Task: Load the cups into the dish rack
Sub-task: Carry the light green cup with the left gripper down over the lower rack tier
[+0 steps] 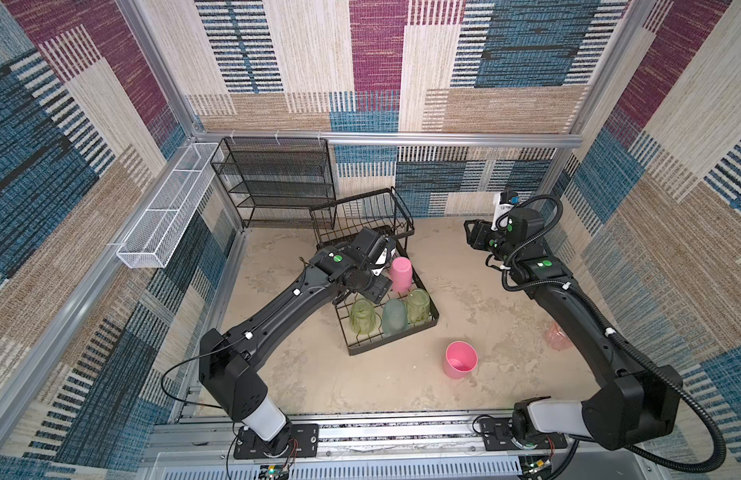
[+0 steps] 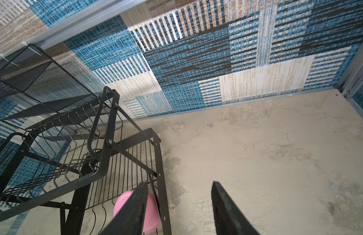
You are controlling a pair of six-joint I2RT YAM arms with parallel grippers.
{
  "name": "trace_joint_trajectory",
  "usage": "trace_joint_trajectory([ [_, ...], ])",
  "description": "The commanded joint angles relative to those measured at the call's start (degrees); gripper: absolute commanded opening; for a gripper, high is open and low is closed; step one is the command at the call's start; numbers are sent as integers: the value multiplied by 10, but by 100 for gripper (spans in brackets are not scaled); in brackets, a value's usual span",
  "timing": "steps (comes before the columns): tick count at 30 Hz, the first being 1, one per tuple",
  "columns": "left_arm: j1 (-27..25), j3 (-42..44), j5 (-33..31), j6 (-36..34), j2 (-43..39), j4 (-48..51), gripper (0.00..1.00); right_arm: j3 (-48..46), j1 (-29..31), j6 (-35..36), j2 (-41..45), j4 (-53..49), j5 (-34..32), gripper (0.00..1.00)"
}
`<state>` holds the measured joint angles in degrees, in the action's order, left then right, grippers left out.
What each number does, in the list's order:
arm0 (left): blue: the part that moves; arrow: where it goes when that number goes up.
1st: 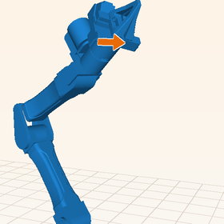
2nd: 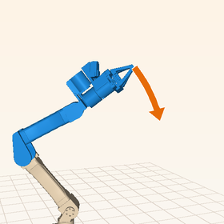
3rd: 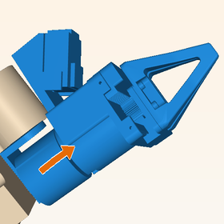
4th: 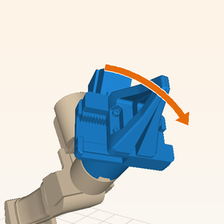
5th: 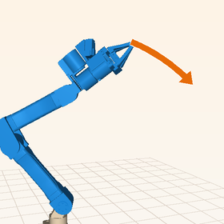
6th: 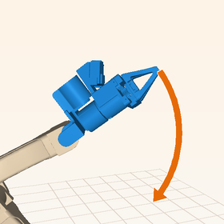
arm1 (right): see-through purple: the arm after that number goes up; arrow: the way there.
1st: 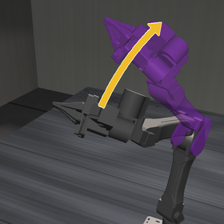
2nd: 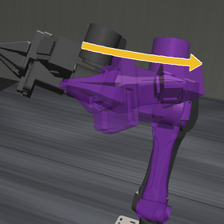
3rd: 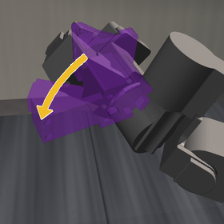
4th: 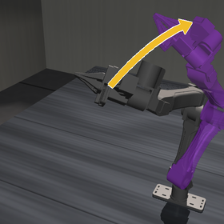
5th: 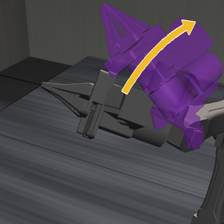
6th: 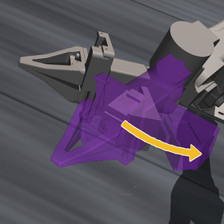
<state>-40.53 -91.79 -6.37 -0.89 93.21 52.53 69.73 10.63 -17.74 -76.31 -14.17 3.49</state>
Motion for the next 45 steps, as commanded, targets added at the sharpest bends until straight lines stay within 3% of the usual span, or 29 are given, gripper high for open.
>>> trace_joint_trajectory([
  [1, 0, -17, -30, -21, 18, 16, 56, -6, -4, 9, 6, 21, 6, 53],
  [15, 3, -79, -73, -79, 101, 40, 57, -36, -10, 17, 9, 35, 12, 53],
  [45, 53, -151, -16, -115, 228, 44, 61, -62, -20, 29, -1, 54, 35, 53],
])
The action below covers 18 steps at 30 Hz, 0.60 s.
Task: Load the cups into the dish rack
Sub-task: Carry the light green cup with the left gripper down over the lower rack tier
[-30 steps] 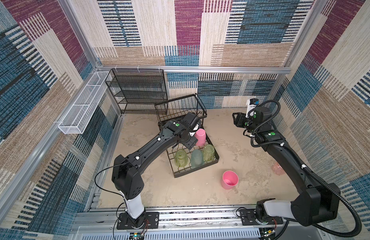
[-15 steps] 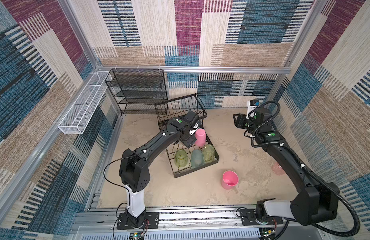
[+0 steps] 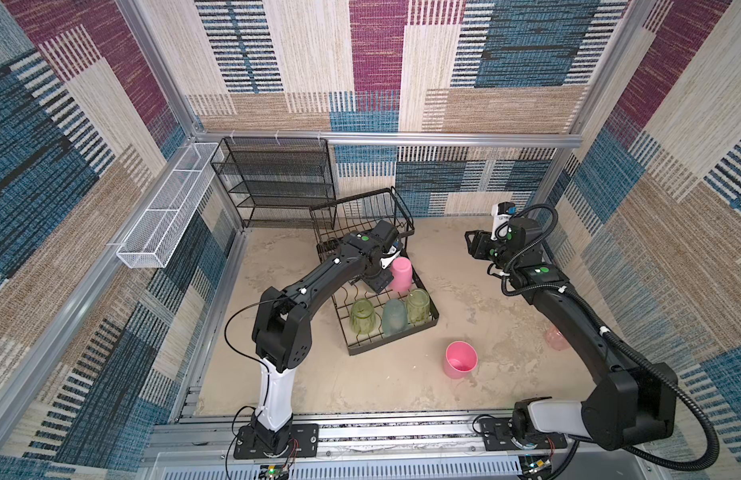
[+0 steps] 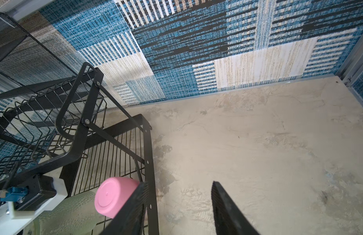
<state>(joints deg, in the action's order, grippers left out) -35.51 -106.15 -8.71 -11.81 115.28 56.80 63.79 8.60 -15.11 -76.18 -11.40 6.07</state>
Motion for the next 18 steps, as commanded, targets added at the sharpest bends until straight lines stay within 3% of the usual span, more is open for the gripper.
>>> trace_joint_trajectory([
  [1, 3, -7, 8, -6, 11, 2, 61, -2, 0, 3, -4, 27, 9, 53],
  [18, 11, -4, 23, 0, 40, 4, 63, -8, -1, 2, -11, 37, 17, 54],
])
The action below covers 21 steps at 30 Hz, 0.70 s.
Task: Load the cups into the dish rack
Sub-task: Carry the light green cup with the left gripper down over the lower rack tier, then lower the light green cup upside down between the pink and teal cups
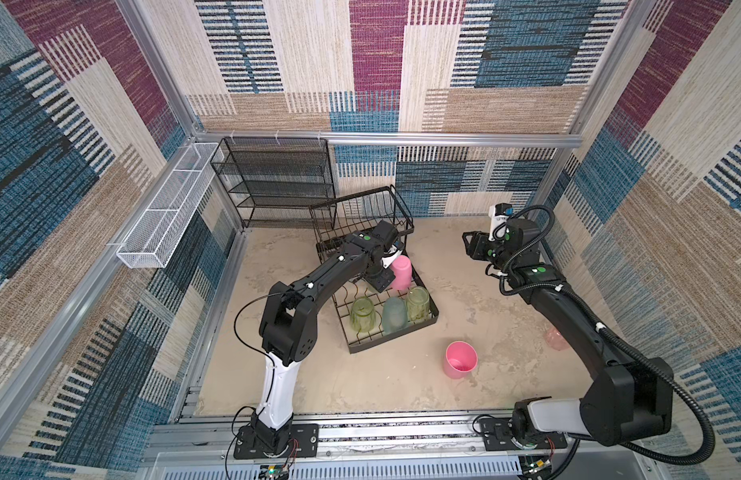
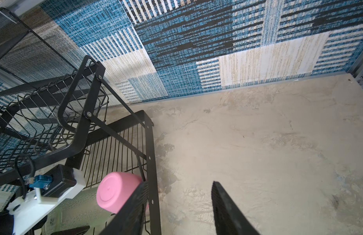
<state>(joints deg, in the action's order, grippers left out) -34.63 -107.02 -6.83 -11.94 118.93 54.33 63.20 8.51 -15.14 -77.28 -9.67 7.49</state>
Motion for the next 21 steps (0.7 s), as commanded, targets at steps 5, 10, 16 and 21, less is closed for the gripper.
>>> trace_joint_trajectory([
  [5, 2, 12, -5, 12, -8, 22, 62, -2, 0, 2, -1, 21, 3, 54],
  [10, 0, 45, -10, 4, -34, -7, 62, -4, 0, 3, -1, 22, 4, 53],
  [16, -5, 91, -7, -28, -70, -61, 63, -7, 0, 2, -1, 25, 5, 54],
  [21, -5, 94, 2, -50, -69, -64, 63, -6, 0, 1, -2, 25, 6, 54],
])
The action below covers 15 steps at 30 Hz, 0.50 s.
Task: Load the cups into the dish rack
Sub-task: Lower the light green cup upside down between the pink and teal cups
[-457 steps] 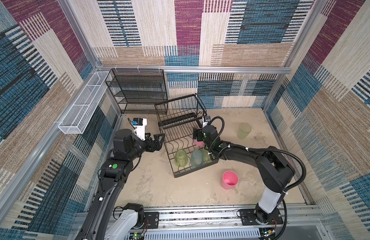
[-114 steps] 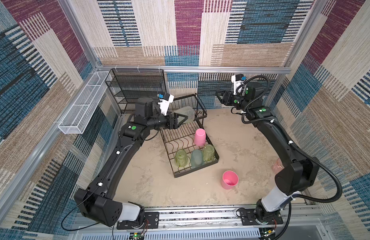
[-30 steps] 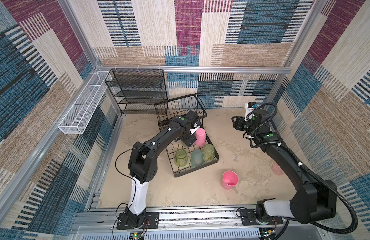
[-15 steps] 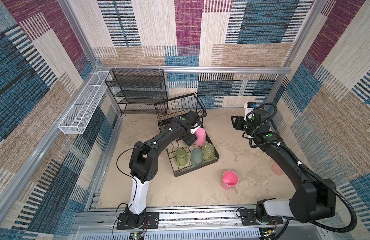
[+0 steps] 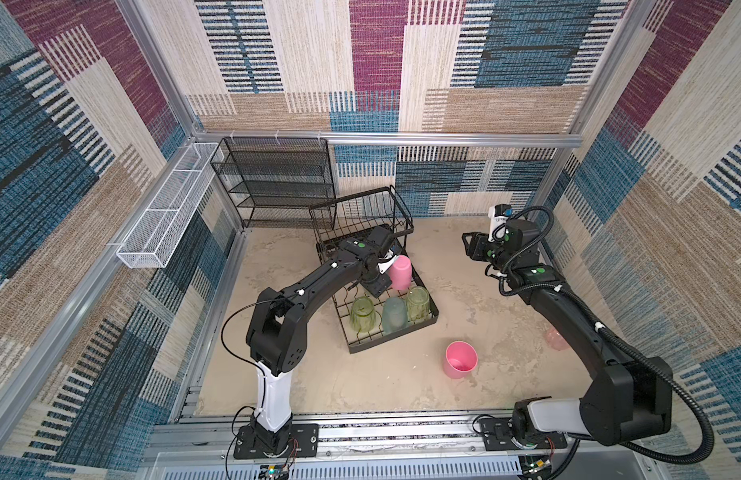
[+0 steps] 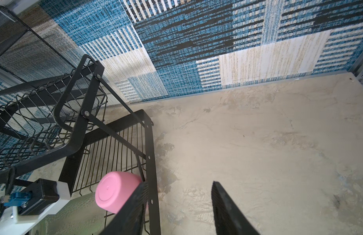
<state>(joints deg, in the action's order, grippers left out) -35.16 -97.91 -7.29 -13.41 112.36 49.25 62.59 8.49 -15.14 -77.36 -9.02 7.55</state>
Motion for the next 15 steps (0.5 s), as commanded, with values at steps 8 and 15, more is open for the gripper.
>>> trace_joint_trajectory([
  [8, 1, 11, 1, -61, 6, -17, 64, -1, 0, 2, -2, 17, 6, 54],
  [15, 3, 11, 6, -56, 20, -19, 64, 2, 0, 4, -7, 15, 9, 54],
])
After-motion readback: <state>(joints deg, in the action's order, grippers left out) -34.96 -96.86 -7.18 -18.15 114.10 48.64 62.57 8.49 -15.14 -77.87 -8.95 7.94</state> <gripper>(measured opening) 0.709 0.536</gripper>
